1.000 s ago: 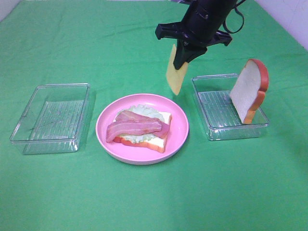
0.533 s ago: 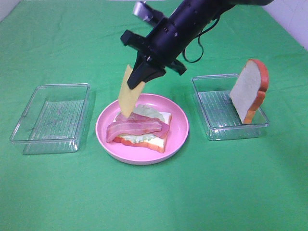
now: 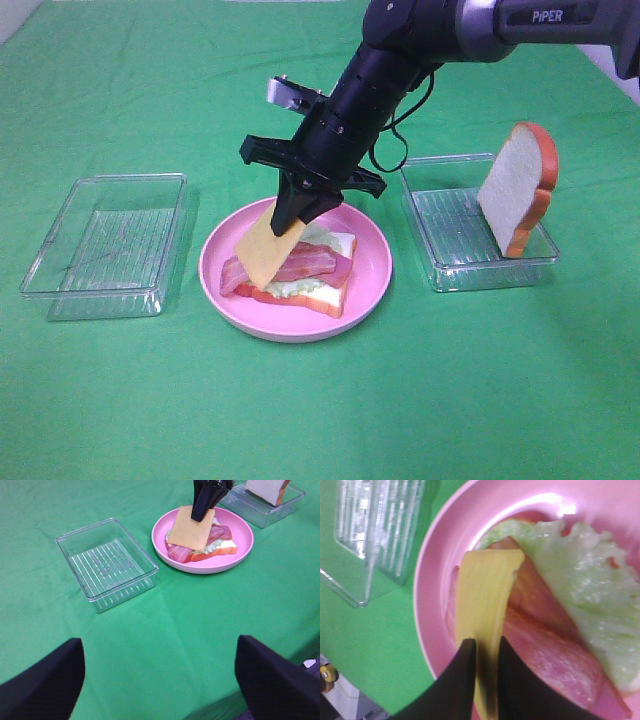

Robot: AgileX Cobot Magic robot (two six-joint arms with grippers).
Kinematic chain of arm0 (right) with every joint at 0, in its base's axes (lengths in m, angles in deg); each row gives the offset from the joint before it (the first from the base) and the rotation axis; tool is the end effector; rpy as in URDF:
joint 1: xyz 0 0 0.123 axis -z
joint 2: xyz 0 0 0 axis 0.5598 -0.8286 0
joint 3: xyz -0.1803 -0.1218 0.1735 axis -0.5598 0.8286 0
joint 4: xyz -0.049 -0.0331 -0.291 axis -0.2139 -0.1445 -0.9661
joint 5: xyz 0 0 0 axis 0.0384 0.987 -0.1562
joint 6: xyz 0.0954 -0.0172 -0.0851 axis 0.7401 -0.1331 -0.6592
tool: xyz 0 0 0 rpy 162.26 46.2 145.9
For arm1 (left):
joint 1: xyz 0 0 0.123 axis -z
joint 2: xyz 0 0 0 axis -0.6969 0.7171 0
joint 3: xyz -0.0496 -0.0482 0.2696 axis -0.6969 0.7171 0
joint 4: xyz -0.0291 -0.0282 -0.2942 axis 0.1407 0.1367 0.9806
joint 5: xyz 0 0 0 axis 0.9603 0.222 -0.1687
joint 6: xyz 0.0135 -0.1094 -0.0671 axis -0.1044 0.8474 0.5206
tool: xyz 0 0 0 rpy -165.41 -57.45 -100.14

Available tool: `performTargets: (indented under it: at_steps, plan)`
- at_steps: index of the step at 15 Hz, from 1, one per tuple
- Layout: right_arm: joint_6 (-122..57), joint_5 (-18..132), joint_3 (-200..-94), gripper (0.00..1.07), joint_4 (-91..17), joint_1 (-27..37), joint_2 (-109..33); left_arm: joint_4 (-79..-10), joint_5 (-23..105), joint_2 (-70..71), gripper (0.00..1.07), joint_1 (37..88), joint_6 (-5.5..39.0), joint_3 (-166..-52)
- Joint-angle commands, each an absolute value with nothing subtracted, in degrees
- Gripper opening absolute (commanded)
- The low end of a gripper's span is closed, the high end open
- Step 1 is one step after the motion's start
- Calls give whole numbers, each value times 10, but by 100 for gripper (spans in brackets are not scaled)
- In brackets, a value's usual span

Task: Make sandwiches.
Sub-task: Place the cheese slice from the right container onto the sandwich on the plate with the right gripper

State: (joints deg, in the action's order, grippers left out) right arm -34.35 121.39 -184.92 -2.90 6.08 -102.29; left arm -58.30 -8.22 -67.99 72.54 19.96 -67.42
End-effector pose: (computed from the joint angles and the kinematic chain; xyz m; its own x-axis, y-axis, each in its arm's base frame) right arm 0.4282 0.2995 0.0927 -0.9503 -0.2981 -0.0894 -0.3003 0.8029 0.5149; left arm 0.0651 -0.0374 0.2835 -0.3908 0.2123 -0.8957 0.4876 0.8730 -0.0059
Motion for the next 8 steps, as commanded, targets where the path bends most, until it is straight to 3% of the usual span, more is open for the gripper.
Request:
performTargets:
  at_steps: [1, 2, 8]
  plan:
    - [-304, 1212, -1850, 44, -75, 61, -1023, -578, -76, -692, 78, 727, 200, -673]
    - [-302, 1216, -1851, 72, -107, 61, -1016, -578, -76, -692, 78, 727, 200, -673]
    - [-271, 1224, -1852, 74, -254, 68, -928, -578, -76, -692, 78, 727, 200, -673]
